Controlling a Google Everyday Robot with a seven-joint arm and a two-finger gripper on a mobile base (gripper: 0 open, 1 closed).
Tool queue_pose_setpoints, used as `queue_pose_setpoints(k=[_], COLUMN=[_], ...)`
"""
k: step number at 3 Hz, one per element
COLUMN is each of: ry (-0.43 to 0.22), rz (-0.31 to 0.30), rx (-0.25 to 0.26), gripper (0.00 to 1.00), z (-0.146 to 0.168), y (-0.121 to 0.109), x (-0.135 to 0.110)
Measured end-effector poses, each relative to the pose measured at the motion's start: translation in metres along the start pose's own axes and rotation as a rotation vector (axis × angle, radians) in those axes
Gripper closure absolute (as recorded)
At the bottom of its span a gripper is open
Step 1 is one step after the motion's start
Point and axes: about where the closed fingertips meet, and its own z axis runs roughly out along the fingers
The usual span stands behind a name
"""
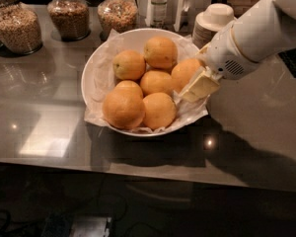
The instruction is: Pick orange from white bowl
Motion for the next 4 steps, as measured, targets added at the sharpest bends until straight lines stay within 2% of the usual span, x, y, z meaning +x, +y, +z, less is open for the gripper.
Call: queue_pose_setpoints(k=[1,2,3,4], ry=[-0.134,-0.293,-0.461,-0.535], rz=[-0.064,-0.148,-0.293,-0.515], rx=[0.040,0.020,-0.047,-0.106], gripper=[1.00,1.00,1.00,1.00], z=[-0.049,-0.097,-0.136,-0.160], y=[0.011,0.038,0.091,0.148], x=[-0.020,-0.035,-0.066,-0.095])
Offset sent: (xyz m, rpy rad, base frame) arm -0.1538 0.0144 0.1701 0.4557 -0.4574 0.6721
